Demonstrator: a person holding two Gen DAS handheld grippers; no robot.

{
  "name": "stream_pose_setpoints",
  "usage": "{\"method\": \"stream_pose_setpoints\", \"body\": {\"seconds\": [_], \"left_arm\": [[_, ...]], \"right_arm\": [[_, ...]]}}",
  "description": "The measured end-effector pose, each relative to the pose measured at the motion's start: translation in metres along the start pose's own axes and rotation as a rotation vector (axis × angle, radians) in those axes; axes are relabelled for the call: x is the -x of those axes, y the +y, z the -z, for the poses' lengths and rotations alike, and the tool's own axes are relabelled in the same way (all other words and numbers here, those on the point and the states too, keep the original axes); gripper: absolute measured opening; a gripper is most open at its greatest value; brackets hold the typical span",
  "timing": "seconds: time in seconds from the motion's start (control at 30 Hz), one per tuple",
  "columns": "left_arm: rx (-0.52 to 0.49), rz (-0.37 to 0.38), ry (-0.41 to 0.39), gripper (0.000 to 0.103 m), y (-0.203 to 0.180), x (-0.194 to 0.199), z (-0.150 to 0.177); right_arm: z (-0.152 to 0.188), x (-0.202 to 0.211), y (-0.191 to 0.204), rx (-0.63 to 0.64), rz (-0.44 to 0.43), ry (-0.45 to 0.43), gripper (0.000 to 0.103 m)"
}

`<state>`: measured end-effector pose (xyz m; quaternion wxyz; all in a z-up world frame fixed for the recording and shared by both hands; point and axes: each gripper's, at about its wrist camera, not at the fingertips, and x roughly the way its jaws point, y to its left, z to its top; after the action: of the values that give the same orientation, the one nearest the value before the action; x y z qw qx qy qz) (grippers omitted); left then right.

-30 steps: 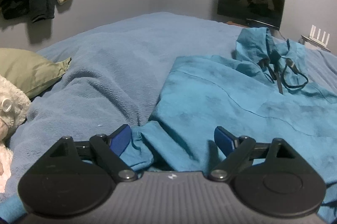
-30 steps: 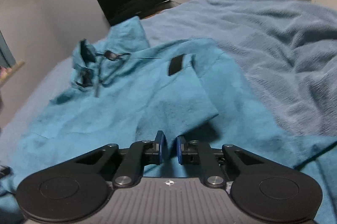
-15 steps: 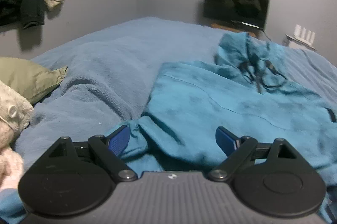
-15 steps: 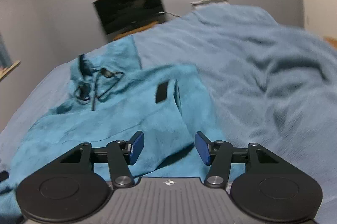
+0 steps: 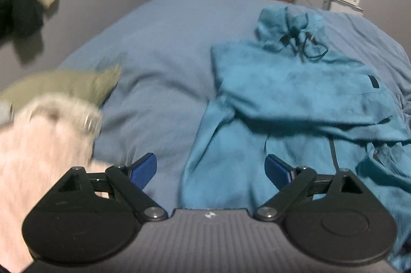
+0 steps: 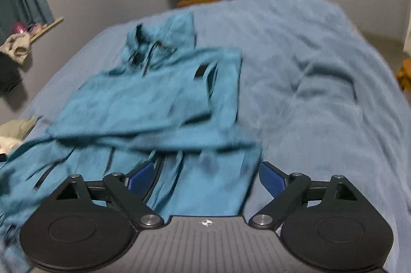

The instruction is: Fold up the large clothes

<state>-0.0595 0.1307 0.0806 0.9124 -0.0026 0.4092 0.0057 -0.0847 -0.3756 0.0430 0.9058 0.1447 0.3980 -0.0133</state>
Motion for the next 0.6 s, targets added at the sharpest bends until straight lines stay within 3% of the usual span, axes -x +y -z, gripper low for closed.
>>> {"method": "stream_pose_setpoints", "body": {"seconds": [0.1,0.27,0.43,0.53,0.6], "left_arm": [[0.065,0.015,0.04,0.091,0.019,0.011,0.016],[0.16,0.131,0.094,0.09,0.035,0.034,0.039],[0.129,0.173,0.083,0.078,0.032,0.064,0.048],[0.122,0.231,0.13,0.071,0.028,0.074,0.054],[0.116,0.26,0.161,0.071,0.025,0.077,0.06]], "right_arm": [[0.015,0.01,0.004,-0.002,-0.04,0.081,0.092],[0.035,0.021,0.009,-0.02,-0.072,0.195,0.092],[0.048,0.025,0.014,-0.054,-0.098,0.26,0.089],[0.052,0.024,0.016,-0.073,-0.102,0.285,0.088],[0.053,0.024,0.014,-0.102,-0.108,0.295,0.088]]}}
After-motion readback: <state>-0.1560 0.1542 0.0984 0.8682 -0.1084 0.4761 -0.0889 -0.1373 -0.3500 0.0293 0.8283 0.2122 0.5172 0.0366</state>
